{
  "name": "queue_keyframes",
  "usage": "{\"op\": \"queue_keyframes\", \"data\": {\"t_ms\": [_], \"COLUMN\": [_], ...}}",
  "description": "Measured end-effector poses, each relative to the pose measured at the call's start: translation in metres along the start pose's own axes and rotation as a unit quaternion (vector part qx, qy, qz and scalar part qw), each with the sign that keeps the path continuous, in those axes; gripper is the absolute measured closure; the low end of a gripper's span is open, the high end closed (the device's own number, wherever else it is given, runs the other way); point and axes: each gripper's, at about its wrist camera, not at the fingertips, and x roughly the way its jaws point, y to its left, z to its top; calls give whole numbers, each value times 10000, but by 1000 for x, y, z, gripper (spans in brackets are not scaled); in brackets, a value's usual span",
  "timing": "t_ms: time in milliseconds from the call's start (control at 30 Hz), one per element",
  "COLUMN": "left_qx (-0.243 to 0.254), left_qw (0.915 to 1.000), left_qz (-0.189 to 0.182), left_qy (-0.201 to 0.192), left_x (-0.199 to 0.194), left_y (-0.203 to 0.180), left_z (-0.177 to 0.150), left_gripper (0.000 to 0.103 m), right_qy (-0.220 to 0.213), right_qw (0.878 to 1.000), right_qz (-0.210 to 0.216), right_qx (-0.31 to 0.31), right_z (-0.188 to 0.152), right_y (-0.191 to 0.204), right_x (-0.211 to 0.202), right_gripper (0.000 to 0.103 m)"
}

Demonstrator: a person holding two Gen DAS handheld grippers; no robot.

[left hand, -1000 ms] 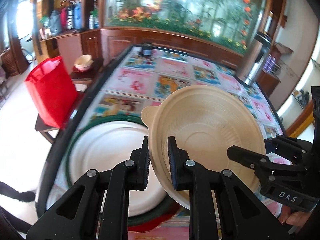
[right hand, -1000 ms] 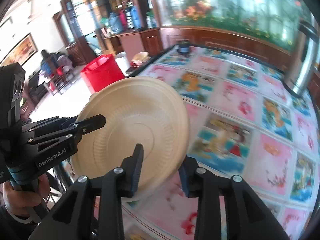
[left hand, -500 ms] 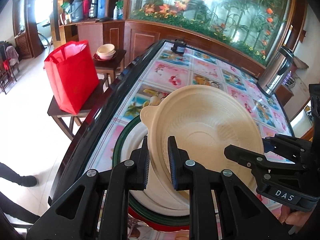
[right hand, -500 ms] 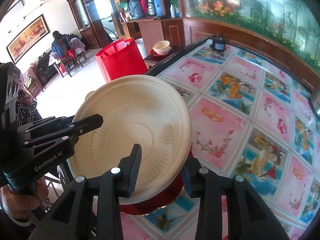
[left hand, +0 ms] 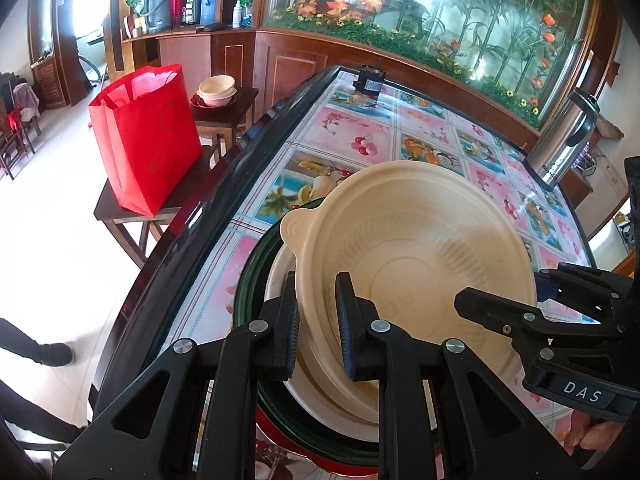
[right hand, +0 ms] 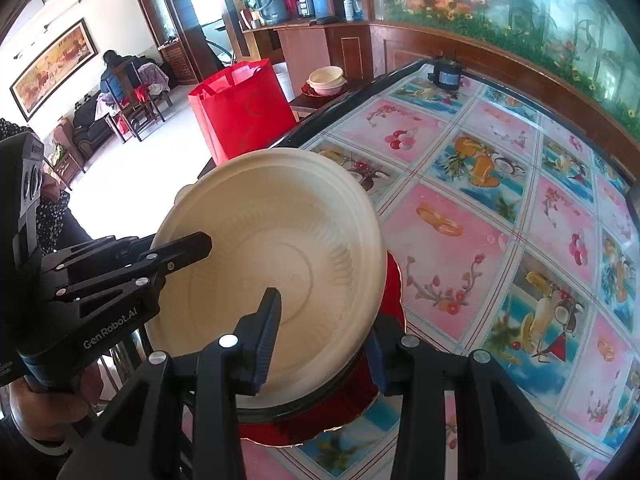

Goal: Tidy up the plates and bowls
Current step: 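Lower the beige bowl onto the stack and open the right gripper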

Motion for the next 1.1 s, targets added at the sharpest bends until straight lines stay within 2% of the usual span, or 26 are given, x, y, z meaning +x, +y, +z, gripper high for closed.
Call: {"op": "queue_keyframes", "data": {"t_ms": [300, 433, 733, 833, 933, 1000, 1033, 1100], "left_qx": [10, 80, 42, 47, 13, -28, -52, -119], "left_qw": [9999, 9997, 9995, 9990, 9986, 9981, 9977, 9968], "left_qz": [98, 156, 202, 280, 285, 284, 291, 248], "left_qy": [-92, -165, -252, -333, -441, -548, -612, -746], "left_x": [-1, -3, -6, -8, -13, -17, -20, -26], "left_y": [3, 0, 5, 6, 7, 7, 6, 6], "left_z": [1, 2, 2, 2, 2, 3, 3, 3], "left_gripper": [87, 87, 87, 87, 87, 86, 84, 66], "right_qy": [3, 2, -34, -95, -162, -192, -236, -309], "right_qw": [10000, 9999, 9999, 9997, 9998, 9996, 9994, 9991], "right_qz": [75, 105, 110, 129, -49, -40, 12, -45], "right_qx": [53, 81, 120, 172, 145, 186, 247, 291], "right_z": [3, 4, 3, 4, 3, 2, 1, -1], "right_y": [1, 1, 0, -1, -1, -2, -5, -6], "right_x": [6, 8, 7, 3, 1, 0, -2, -7], "right_gripper": [61, 55, 54, 51, 41, 41, 40, 40]}}
